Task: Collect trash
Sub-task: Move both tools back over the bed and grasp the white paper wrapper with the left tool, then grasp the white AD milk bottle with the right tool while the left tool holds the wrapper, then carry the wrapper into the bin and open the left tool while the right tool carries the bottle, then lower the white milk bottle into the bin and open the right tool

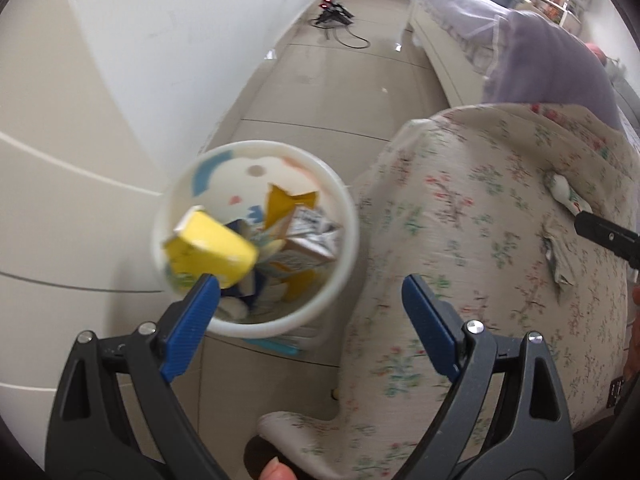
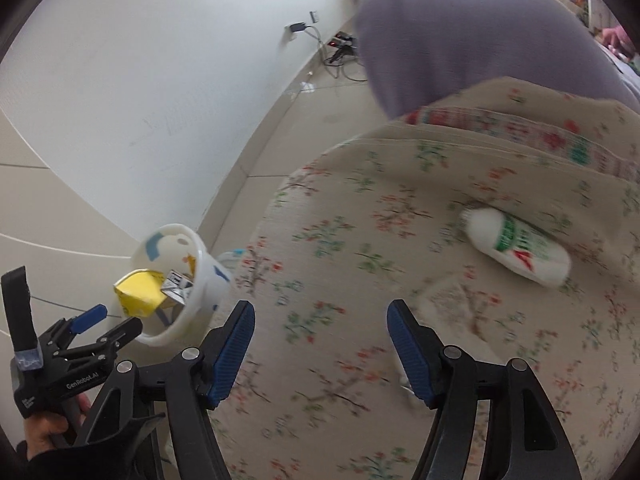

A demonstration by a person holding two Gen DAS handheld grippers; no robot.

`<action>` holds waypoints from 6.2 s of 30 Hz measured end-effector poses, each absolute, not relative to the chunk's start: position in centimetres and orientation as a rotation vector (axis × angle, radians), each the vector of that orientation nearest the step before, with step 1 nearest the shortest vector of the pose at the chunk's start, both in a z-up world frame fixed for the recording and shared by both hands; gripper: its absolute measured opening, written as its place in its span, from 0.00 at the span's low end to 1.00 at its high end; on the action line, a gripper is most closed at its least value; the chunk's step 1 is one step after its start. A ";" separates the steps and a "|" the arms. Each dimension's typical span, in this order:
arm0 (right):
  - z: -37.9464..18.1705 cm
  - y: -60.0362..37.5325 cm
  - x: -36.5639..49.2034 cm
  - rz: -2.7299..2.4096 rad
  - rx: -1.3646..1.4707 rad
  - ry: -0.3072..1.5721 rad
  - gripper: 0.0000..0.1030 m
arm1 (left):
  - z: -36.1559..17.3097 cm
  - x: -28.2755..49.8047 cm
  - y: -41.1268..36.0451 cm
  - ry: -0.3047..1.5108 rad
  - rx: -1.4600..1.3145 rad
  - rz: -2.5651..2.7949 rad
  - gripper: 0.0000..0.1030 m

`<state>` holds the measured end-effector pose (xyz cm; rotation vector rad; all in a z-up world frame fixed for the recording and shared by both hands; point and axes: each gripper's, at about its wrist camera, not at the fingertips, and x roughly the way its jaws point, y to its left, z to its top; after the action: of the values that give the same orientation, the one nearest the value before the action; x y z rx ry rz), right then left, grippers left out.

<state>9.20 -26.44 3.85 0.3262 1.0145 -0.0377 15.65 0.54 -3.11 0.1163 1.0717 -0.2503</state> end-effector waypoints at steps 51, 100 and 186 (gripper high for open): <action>2.2 -42.1 4.7 -0.211 0.349 1.000 0.68 | -3.7 12.2 -20.5 1.037 0.061 -0.545 0.24; -2.8 -34.6 9.8 -0.085 0.371 1.154 0.20 | -3.0 14.7 -10.6 1.035 -0.035 -0.477 0.24; -3.6 -11.6 20.6 0.327 0.423 1.019 0.70 | -4.7 17.2 10.9 1.077 -0.021 -0.037 0.96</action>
<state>20.63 -11.57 -3.62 0.4228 1.0190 0.3272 17.19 10.88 -4.69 -0.0207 1.0768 -0.0375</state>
